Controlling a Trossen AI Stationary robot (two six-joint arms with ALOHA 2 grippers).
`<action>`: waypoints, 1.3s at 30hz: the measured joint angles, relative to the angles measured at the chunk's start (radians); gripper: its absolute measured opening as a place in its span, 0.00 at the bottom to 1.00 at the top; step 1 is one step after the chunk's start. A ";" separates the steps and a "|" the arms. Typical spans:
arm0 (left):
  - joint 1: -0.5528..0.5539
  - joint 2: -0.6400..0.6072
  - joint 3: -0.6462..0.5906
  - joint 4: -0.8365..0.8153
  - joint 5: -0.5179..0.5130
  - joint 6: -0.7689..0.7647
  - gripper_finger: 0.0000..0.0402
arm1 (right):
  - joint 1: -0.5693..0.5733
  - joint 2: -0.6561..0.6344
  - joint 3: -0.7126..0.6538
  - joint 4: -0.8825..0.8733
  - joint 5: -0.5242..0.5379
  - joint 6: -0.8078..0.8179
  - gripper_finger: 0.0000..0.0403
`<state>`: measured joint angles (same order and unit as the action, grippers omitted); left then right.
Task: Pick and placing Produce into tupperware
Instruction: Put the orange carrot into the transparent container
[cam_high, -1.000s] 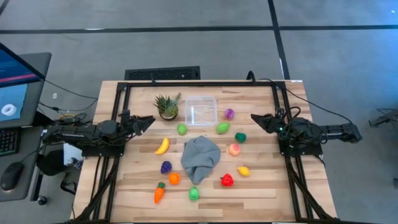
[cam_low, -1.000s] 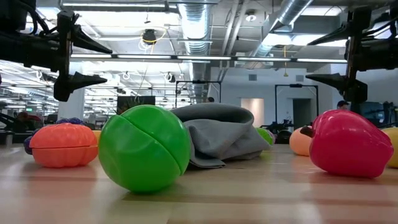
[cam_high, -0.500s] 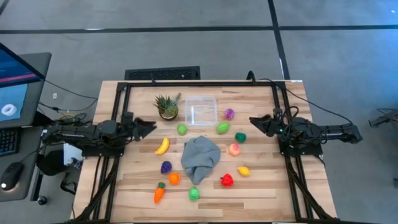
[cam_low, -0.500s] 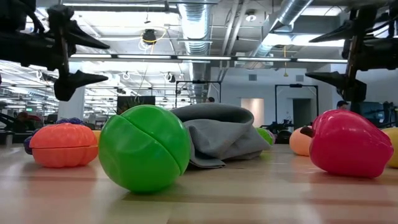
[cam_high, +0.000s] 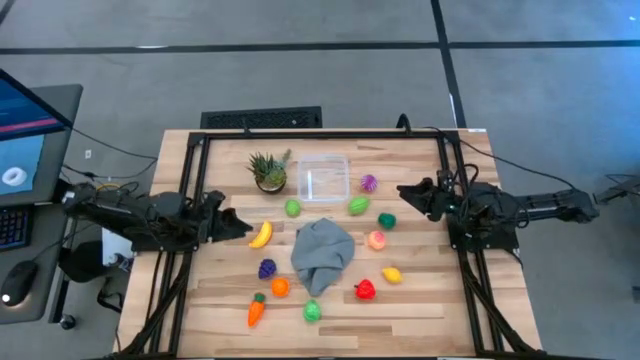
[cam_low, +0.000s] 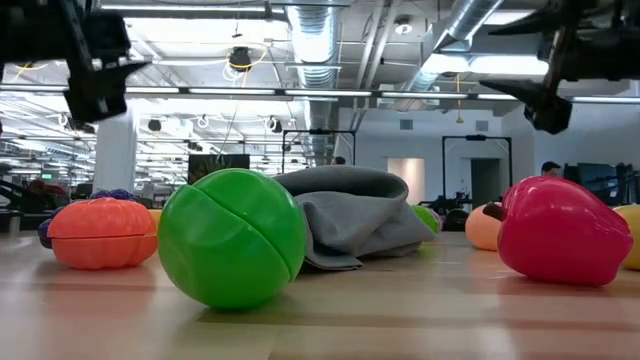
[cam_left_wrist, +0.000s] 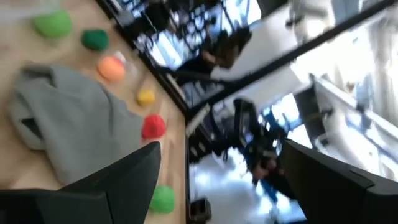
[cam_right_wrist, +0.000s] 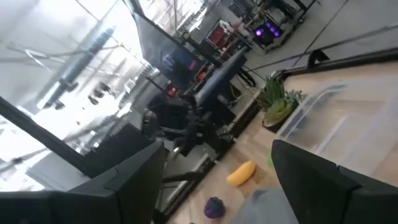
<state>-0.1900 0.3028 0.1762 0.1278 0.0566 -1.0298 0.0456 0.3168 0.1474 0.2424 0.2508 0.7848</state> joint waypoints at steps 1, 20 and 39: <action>-0.018 0.044 0.036 -0.017 0.000 0.025 0.78 | 0.000 0.026 0.014 -0.001 0.000 -0.014 0.79; -0.158 0.685 0.509 -0.760 0.240 0.243 0.73 | 0.000 0.206 0.141 -0.002 0.000 -0.165 0.79; -0.617 0.933 0.563 -0.492 -0.347 -0.983 0.71 | 0.013 0.165 0.141 -0.004 -0.189 -0.314 0.79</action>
<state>-0.8073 1.2360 0.7396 -0.3642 -0.2900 -2.0125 0.0583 0.4818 0.2886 0.2380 0.0620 0.4709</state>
